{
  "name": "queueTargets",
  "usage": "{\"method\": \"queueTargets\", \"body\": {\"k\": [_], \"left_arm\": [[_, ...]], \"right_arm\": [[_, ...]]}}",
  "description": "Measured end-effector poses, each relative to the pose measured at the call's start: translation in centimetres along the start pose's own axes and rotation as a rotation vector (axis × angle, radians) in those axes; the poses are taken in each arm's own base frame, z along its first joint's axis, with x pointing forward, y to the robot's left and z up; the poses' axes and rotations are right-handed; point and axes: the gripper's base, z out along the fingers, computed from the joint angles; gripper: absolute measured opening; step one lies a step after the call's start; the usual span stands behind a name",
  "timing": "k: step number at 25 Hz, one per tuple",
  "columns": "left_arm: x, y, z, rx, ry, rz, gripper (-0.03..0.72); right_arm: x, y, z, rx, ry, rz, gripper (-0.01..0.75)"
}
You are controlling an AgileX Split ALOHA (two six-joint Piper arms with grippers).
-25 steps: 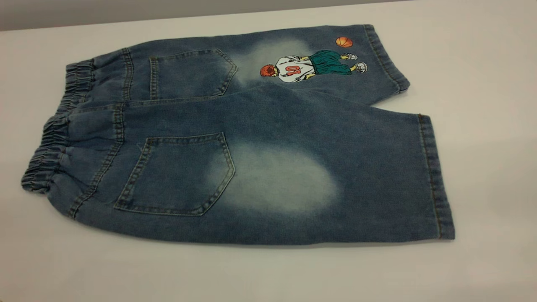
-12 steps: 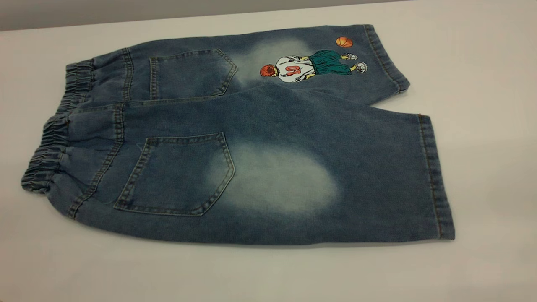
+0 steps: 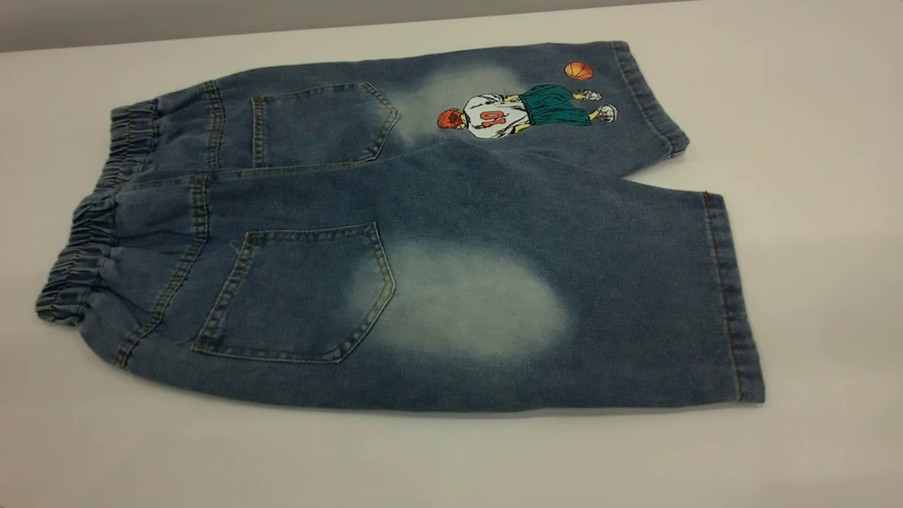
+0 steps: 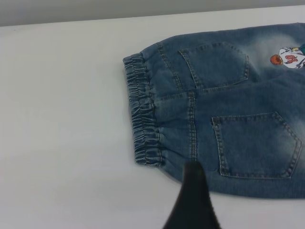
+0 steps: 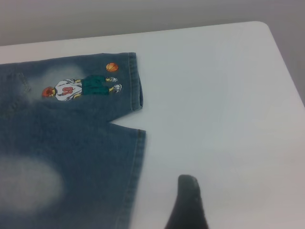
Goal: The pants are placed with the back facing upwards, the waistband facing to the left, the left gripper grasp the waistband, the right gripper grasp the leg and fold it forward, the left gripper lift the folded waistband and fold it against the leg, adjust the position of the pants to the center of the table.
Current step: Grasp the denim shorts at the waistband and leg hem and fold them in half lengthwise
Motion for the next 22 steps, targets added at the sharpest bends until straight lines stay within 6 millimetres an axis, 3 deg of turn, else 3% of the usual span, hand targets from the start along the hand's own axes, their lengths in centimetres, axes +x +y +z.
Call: {"method": "queueTargets", "body": {"k": [11, 16, 22], "left_arm": [[-0.7, 0.0, -0.2, -0.002, -0.028, -0.001, 0.507], [-4.2, 0.3, 1.2, -0.004, -0.086, -0.103, 0.507], [-9.0, 0.8, 6.3, 0.015, 0.056, -0.186, 0.507]], "right_arm": [[-0.1, 0.2, 0.0, -0.019, -0.008, 0.007, 0.483], [-1.5, 0.2, 1.2, -0.019, 0.067, -0.051, 0.483], [-4.8, 0.5, 6.0, -0.056, 0.140, -0.060, 0.483]]}}
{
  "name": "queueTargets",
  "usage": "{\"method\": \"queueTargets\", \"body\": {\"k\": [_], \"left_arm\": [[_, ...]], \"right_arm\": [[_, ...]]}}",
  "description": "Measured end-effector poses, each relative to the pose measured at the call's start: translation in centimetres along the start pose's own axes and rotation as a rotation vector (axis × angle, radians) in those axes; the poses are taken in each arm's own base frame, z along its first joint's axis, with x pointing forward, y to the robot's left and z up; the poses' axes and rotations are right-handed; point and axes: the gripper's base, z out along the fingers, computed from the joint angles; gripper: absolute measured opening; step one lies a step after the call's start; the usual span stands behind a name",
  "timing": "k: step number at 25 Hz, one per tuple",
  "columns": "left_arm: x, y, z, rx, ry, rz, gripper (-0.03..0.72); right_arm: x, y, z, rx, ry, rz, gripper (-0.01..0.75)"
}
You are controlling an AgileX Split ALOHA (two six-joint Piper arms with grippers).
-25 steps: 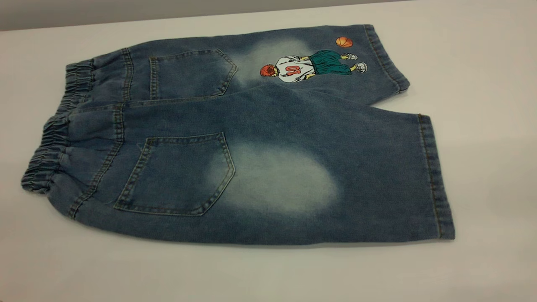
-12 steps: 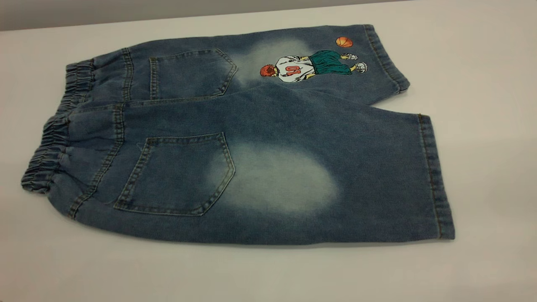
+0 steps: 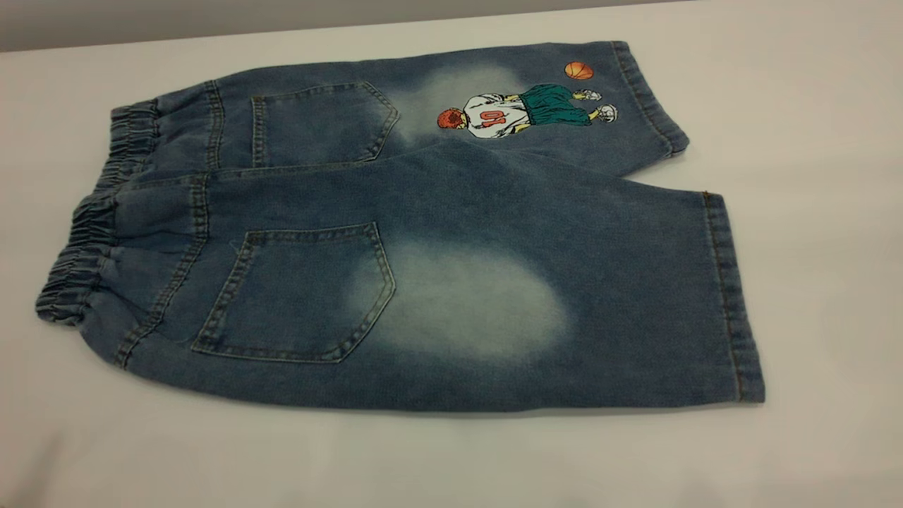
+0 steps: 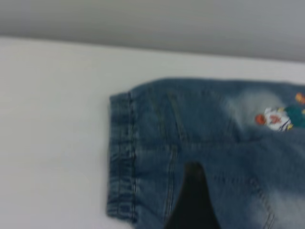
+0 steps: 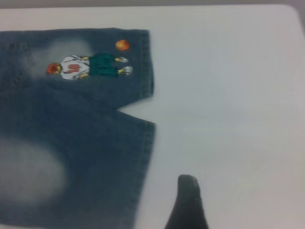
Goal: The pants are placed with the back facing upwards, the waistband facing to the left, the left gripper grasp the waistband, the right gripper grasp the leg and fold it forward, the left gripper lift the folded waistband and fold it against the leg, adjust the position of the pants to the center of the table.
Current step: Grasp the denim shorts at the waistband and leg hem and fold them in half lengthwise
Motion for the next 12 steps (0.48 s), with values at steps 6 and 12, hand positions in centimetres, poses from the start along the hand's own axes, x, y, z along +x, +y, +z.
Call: {"method": "queueTargets", "body": {"k": [6, 12], "left_arm": [[-1.4, 0.9, 8.2, -0.070, 0.251, -0.135, 0.503], [0.5, 3.0, 15.9, -0.156, 0.453, -0.154, 0.491]], "right_arm": [[-1.8, 0.0, 5.4, -0.066, 0.134, 0.092, 0.483], [-1.8, 0.1, 10.2, -0.137, 0.273, 0.159, 0.483]]}}
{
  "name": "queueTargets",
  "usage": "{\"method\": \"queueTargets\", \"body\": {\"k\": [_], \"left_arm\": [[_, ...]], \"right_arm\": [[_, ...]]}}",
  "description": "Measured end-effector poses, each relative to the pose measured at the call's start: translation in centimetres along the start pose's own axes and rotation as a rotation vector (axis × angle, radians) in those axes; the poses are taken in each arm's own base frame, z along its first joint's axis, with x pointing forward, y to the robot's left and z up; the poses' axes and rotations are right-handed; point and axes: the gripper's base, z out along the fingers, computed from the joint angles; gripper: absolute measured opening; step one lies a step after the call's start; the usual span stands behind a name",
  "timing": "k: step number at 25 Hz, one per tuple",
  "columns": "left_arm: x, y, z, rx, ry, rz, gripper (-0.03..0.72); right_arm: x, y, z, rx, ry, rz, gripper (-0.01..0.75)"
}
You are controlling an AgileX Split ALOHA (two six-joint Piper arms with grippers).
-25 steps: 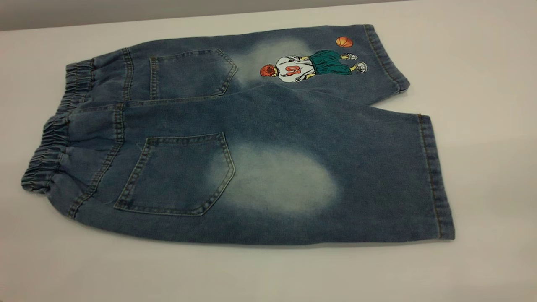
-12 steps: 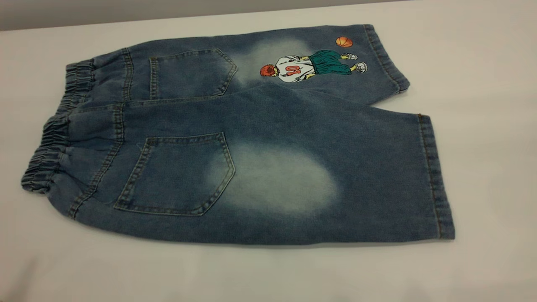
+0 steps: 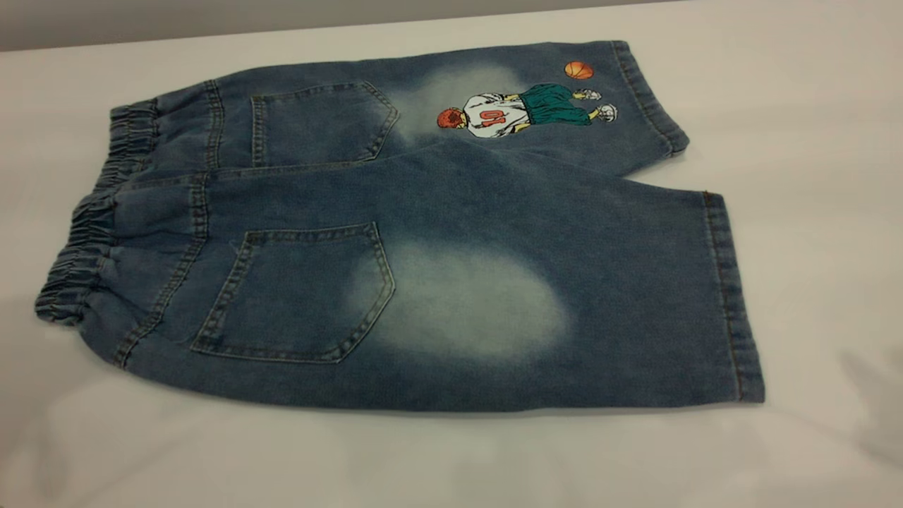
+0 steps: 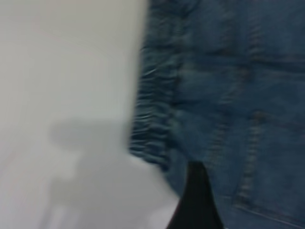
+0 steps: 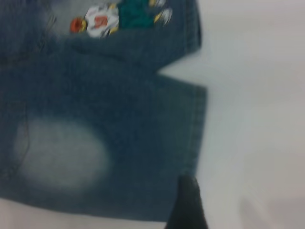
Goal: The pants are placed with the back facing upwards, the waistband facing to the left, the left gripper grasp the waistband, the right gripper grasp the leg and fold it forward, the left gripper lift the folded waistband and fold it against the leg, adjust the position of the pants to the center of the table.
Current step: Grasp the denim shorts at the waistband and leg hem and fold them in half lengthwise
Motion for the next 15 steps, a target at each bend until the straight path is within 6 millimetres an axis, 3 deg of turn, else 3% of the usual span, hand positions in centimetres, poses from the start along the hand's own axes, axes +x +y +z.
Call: {"method": "queueTargets", "body": {"k": [7, 15], "left_arm": [[0.4, 2.0, 6.9, -0.073, 0.196, -0.018, 0.489], [1.3, 2.6, 12.4, -0.100, 0.344, -0.019, 0.487]], "right_arm": [[-0.8, -0.2, 3.9, -0.078, 0.063, 0.069, 0.483], [-1.1, -0.3, 5.4, -0.119, 0.069, 0.107, 0.483]]}}
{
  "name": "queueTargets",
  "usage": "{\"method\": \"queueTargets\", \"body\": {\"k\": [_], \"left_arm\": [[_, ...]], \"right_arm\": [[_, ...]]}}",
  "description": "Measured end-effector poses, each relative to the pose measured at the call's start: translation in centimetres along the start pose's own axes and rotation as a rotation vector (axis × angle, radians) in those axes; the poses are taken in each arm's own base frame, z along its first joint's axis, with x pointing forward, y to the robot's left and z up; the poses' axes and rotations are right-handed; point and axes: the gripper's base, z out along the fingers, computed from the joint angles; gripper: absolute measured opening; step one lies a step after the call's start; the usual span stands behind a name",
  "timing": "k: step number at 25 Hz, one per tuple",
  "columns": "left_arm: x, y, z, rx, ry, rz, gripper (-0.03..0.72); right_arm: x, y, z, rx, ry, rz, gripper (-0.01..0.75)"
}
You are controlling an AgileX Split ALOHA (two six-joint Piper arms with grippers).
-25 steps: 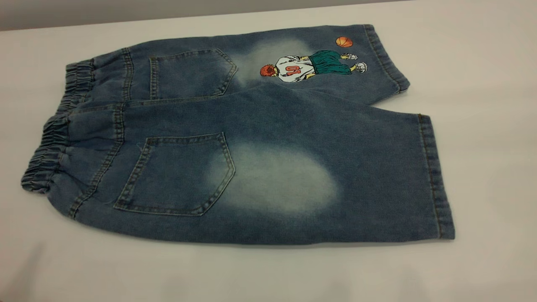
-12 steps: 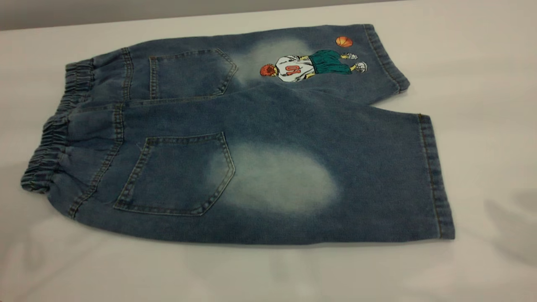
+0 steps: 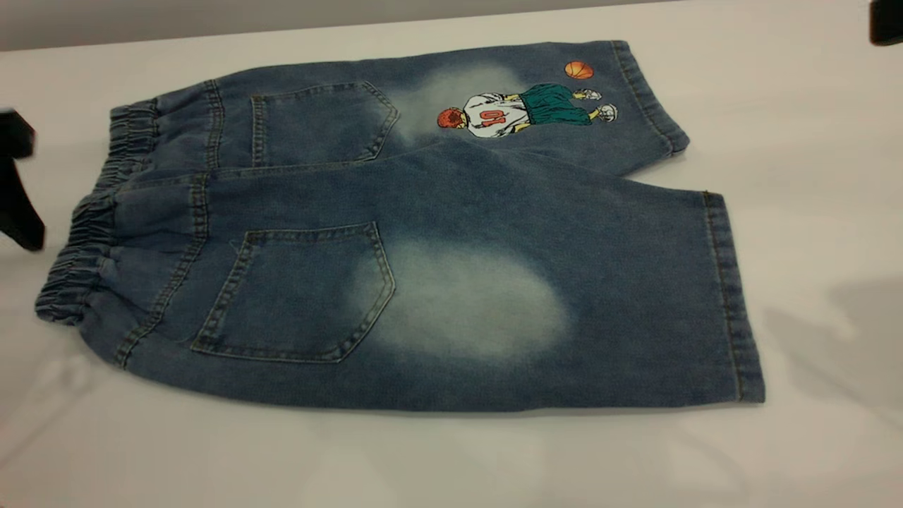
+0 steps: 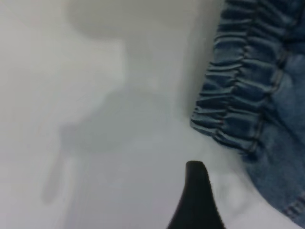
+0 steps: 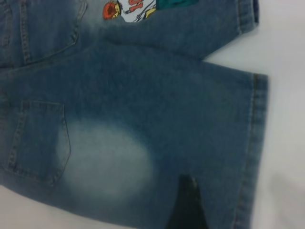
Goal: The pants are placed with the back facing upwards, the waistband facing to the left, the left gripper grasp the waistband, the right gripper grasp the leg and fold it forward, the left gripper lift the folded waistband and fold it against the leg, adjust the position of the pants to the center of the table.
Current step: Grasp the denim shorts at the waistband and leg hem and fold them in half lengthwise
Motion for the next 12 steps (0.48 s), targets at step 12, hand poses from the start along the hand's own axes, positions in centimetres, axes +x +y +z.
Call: {"method": "queueTargets", "body": {"k": [12], "left_arm": [[-2.2, -0.3, 4.3, -0.006, 0.074, -0.024, 0.487]], "right_arm": [[-0.1, -0.1, 0.0, 0.009, -0.013, -0.003, 0.483]]}}
